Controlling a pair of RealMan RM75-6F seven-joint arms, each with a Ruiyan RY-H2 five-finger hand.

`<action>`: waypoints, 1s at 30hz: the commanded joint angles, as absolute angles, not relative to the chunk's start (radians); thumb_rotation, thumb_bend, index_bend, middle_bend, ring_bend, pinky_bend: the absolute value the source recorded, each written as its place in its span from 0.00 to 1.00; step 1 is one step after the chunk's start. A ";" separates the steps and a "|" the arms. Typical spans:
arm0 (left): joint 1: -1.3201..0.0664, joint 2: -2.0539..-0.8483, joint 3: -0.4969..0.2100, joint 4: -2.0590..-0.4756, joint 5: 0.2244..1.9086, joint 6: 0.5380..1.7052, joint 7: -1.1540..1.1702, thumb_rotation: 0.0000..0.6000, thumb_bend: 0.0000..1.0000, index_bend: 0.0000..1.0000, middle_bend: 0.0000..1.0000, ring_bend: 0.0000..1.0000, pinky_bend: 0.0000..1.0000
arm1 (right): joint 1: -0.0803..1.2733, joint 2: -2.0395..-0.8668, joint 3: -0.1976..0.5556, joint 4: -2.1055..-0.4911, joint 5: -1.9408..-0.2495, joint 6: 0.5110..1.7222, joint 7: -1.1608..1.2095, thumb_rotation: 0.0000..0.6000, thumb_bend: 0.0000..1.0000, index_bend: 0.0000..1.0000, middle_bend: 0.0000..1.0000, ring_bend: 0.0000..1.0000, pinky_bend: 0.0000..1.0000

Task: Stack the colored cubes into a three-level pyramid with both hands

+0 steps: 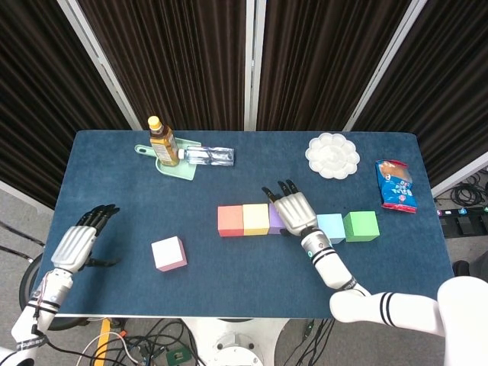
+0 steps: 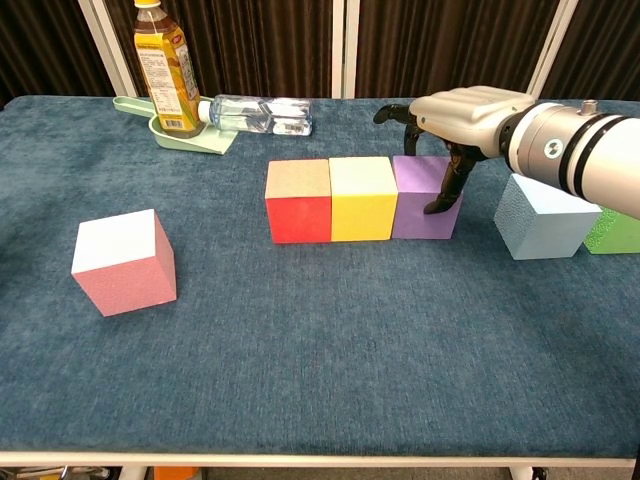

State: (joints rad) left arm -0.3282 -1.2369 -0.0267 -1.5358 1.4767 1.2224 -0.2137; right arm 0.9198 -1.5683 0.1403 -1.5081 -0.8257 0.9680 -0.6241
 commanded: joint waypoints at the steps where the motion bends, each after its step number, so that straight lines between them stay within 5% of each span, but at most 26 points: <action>1: -0.329 -1.238 -0.027 -1.535 1.474 1.218 -0.214 1.00 0.00 0.10 0.05 0.00 0.11 | 0.920 -1.574 0.140 -1.501 -0.827 0.965 -0.624 1.00 0.10 0.00 0.45 0.00 0.00; 30: -0.342 -1.236 -0.029 -1.548 1.473 1.203 -0.200 1.00 0.00 0.10 0.05 0.00 0.11 | 0.910 -1.571 0.150 -1.505 -0.833 0.951 -0.597 1.00 0.10 0.00 0.45 0.00 0.00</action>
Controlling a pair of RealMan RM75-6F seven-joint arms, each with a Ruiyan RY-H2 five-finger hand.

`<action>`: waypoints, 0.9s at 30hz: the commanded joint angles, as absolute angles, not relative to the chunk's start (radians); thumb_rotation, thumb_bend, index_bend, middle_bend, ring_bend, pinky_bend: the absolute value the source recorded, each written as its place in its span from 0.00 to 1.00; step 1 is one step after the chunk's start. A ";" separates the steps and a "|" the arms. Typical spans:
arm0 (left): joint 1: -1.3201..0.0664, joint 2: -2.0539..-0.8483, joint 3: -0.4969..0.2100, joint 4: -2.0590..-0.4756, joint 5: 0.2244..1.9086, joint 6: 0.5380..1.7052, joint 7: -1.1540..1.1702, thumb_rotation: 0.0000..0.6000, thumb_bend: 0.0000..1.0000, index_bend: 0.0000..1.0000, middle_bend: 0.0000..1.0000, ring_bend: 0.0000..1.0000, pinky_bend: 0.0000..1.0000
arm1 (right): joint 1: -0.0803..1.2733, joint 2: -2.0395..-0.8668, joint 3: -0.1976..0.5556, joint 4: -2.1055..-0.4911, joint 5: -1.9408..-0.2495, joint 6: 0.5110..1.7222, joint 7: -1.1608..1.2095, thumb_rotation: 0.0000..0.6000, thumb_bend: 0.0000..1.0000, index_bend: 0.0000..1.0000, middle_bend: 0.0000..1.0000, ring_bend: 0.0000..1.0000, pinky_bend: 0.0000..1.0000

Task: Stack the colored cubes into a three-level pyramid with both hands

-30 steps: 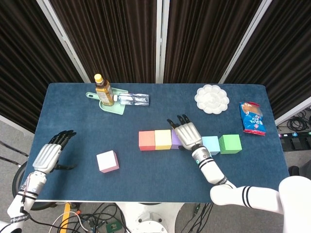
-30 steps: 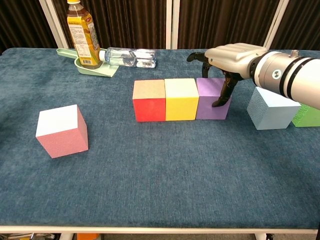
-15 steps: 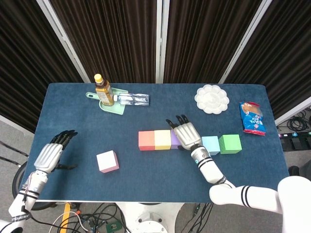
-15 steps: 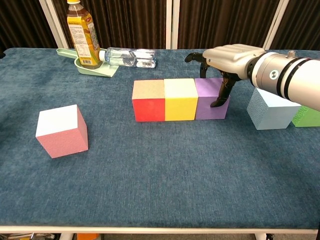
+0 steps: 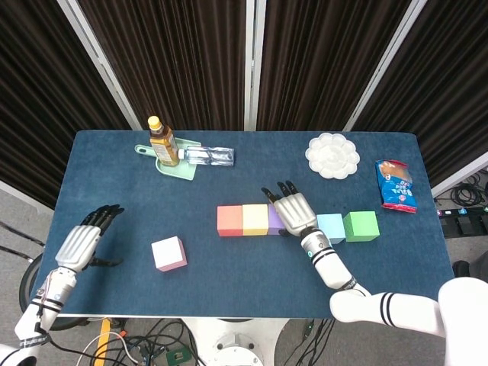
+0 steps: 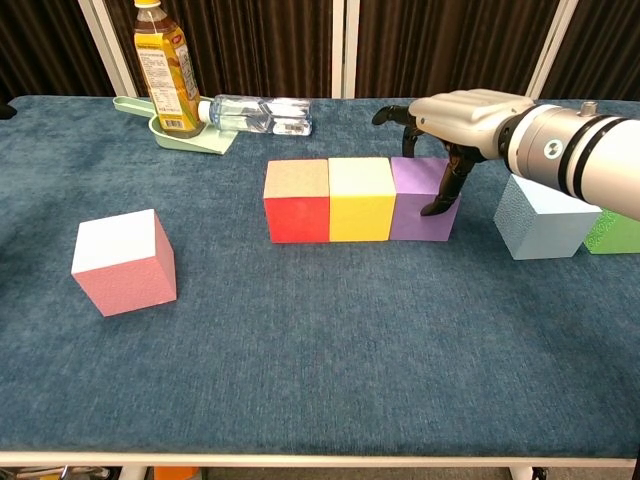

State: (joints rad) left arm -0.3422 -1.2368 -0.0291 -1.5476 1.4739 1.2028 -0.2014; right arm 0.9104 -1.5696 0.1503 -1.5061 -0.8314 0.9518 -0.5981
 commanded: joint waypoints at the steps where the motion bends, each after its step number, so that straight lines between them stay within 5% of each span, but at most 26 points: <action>1: -0.342 -1.236 -0.029 -1.549 1.473 1.202 -0.200 1.00 0.00 0.10 0.05 0.00 0.11 | 0.910 -1.571 0.150 -1.504 -0.833 0.950 -0.596 1.00 0.10 0.00 0.45 0.00 0.00; 13: -0.341 -1.237 -0.027 -1.547 1.471 1.203 -0.200 1.00 0.00 0.10 0.05 0.00 0.11 | 0.910 -1.574 0.149 -1.500 -0.831 0.940 -0.592 1.00 0.10 0.00 0.44 0.00 0.00; 19: -0.341 -1.238 -0.027 -1.546 1.472 1.203 -0.201 1.00 0.00 0.10 0.05 0.00 0.11 | 0.915 -1.559 0.147 -1.513 -0.806 0.917 -0.599 1.00 0.02 0.00 0.25 0.00 0.00; 27: -0.341 -1.237 -0.026 -1.547 1.471 1.202 -0.199 1.00 0.00 0.10 0.05 0.00 0.11 | 0.920 -1.545 0.142 -1.527 -0.782 0.910 -0.606 1.00 0.00 0.00 0.17 0.00 0.00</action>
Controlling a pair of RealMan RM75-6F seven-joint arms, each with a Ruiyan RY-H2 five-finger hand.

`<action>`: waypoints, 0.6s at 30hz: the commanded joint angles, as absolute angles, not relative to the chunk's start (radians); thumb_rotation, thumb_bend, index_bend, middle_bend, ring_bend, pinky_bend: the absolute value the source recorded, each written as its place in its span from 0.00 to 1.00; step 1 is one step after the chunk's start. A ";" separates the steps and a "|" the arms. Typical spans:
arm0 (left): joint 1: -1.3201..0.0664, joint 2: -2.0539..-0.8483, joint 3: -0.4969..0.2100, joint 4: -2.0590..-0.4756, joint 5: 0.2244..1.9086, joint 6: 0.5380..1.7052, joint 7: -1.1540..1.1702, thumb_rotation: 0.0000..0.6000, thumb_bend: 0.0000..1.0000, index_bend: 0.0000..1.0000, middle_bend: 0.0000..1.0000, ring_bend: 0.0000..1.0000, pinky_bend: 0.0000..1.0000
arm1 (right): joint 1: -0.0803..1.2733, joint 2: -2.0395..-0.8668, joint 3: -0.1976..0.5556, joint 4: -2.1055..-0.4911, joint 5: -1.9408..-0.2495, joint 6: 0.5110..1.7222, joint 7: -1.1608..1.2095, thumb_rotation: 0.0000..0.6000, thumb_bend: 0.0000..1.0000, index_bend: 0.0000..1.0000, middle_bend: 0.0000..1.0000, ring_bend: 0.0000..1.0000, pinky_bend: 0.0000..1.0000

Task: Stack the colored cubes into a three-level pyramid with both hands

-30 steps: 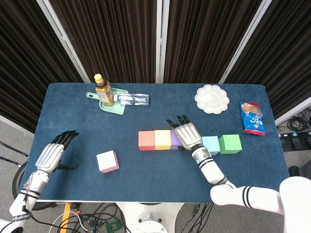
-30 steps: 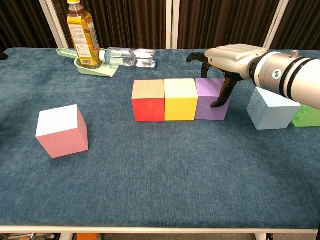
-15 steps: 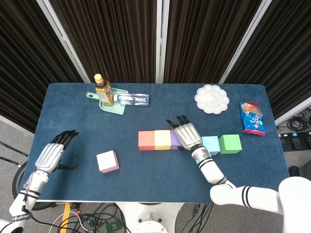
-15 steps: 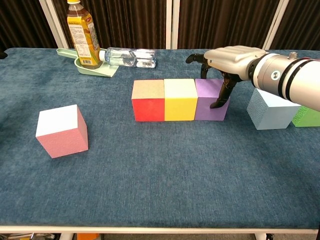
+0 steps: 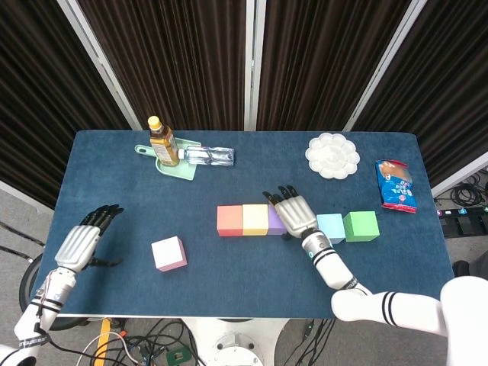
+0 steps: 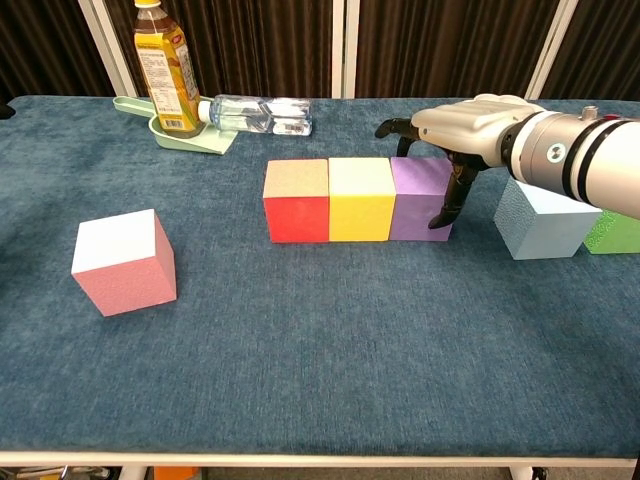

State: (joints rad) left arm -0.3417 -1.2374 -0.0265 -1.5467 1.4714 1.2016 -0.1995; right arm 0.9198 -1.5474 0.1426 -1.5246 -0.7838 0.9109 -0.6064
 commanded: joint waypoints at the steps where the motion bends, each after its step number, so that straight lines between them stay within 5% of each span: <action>1: -0.341 -1.237 -0.026 -1.547 1.471 1.202 -0.199 1.00 0.00 0.10 0.05 0.00 0.11 | 0.920 -1.543 0.141 -1.529 -0.782 0.911 -0.605 1.00 0.00 0.00 0.16 0.00 0.00; 18: -0.339 -1.235 -0.027 -1.554 1.477 1.213 -0.200 1.00 0.00 0.10 0.05 0.00 0.11 | 0.897 -1.411 0.162 -1.604 -0.761 0.930 -0.553 1.00 0.00 0.00 0.14 0.00 0.00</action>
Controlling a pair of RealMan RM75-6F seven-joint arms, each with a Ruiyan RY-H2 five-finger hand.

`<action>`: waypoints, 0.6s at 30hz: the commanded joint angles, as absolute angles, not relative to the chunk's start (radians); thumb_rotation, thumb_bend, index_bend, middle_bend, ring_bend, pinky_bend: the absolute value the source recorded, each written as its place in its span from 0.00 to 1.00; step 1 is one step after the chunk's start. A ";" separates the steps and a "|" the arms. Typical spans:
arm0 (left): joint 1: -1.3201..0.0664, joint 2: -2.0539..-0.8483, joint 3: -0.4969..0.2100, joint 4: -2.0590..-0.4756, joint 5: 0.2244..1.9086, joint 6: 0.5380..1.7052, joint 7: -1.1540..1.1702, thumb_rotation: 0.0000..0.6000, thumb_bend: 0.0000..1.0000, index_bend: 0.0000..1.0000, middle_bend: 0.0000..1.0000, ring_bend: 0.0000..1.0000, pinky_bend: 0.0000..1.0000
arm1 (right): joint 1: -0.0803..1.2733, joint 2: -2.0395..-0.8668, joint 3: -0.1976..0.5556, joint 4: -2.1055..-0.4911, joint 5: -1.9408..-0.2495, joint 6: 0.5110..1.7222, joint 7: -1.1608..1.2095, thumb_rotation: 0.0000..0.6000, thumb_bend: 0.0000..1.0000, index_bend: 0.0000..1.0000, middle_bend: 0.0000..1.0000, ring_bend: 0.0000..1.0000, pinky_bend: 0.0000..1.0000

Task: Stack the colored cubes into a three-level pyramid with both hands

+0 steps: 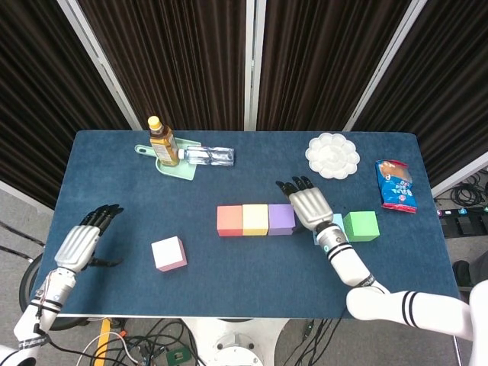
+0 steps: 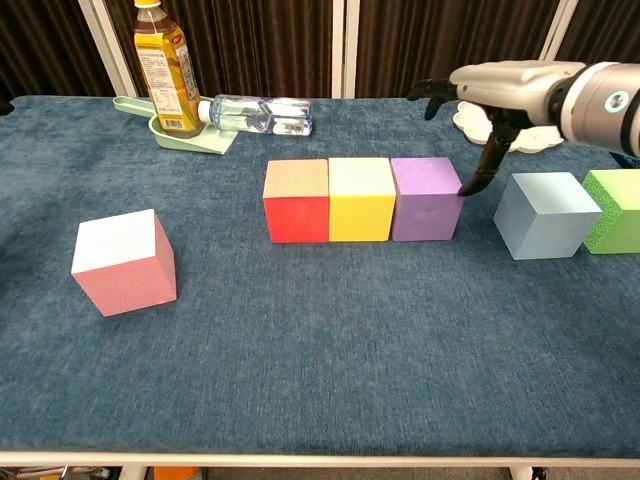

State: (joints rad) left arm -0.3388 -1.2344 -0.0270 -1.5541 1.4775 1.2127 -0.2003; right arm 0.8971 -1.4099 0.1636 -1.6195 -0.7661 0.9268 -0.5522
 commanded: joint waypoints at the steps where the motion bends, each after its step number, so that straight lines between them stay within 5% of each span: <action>1: -0.338 -1.235 -0.027 -1.553 1.476 1.213 -0.199 1.00 0.00 0.10 0.05 0.00 0.11 | 0.898 -1.416 0.161 -1.593 -0.762 0.932 -0.554 1.00 0.00 0.00 0.14 0.00 0.00; 18: -0.334 -1.229 -0.029 -1.548 1.479 1.223 -0.219 1.00 0.00 0.10 0.05 0.00 0.11 | 0.887 -1.402 0.193 -1.618 -0.804 0.917 -0.451 1.00 0.00 0.00 0.14 0.00 0.00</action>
